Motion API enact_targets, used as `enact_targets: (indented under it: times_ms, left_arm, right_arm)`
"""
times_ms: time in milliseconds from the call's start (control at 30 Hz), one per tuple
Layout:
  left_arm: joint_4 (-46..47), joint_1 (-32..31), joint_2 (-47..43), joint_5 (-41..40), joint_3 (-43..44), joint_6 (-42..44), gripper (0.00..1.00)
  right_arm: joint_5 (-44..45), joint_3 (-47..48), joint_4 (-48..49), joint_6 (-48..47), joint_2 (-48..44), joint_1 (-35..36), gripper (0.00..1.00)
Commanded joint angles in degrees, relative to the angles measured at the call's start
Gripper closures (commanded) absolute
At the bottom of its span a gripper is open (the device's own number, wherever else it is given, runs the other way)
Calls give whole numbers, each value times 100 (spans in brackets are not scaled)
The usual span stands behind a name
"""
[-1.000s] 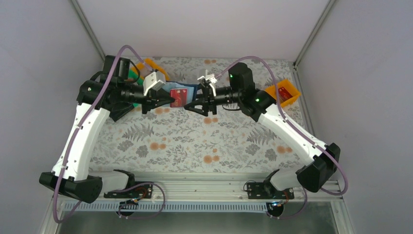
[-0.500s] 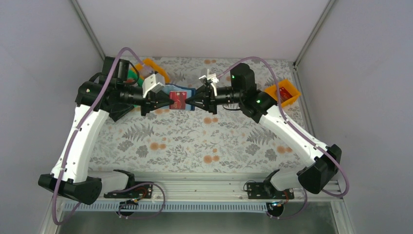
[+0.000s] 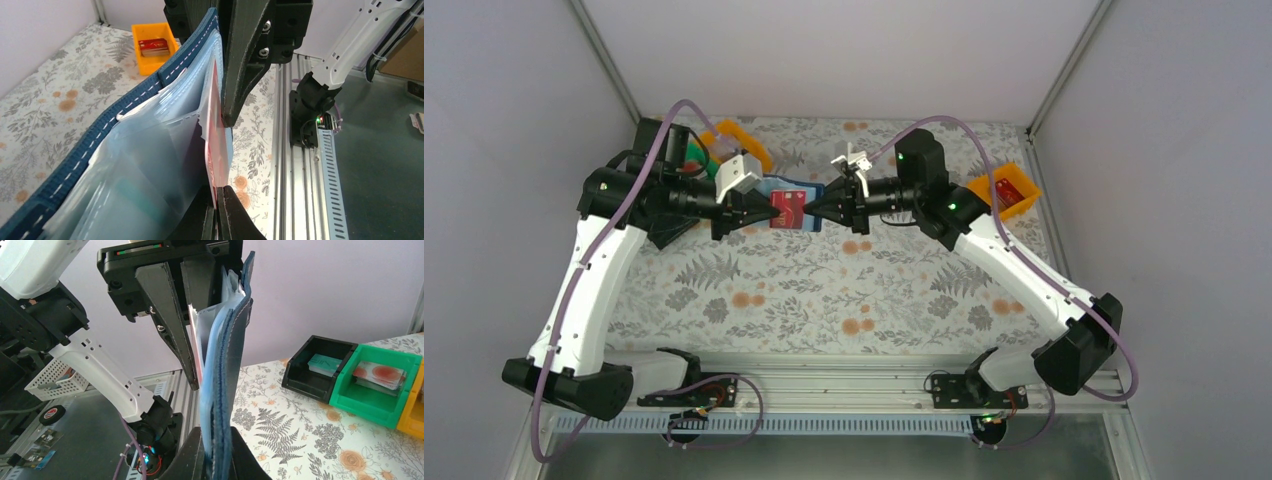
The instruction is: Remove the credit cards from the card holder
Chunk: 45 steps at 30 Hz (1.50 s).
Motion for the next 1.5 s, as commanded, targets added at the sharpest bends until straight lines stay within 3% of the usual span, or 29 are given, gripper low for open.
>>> enact_targets:
  times_ms: [0,333,633,733,800,967,1033,1100,1167,1267,1400,1467]
  left_arm:
    - [-50,31,-91,-34,238,233,96]
    - [-48,47,-18,-190,265,212,94]
    - [-286,46,-74,-259,311,459,84]
    - [-176,52,-48,-212,271,345,88]
    - [-187,52,-17,-167,274,369,97]
    - [-336,59,-44,-167,327,556,98]
    - [-359,67,-60,-172,322,545,98]
    - [-323,81,-86,-176,317,492,98]
    - [-247,105,-102,-141,335,390,98]
    - [-228,113,-83,43,363,340,98]
    - [-239,123,-82,78,381,333,98]
    - [-303,133,-87,66,401,386,98]
  right_arm:
    - [-289,130,3,-152,-53,20,96]
    - [-394,206,-76,-221,-129,20,96]
    - [-459,224,-90,-247,-121,20,96]
    - [-496,238,-94,-239,-96,20,96]
    - [-495,229,-107,-251,-104,25,96]
    - [-482,212,-166,-323,-141,20,95]
    - [-470,229,-218,-356,-141,20,89]
    - [-429,213,-241,-354,-145,21,76]
    - [-419,172,-221,-335,-154,20,72]
    - [-425,122,-168,-270,-160,20,75]
    - [-383,102,-147,-247,-172,20,92]
    - [-257,96,-145,-245,-198,20,96]
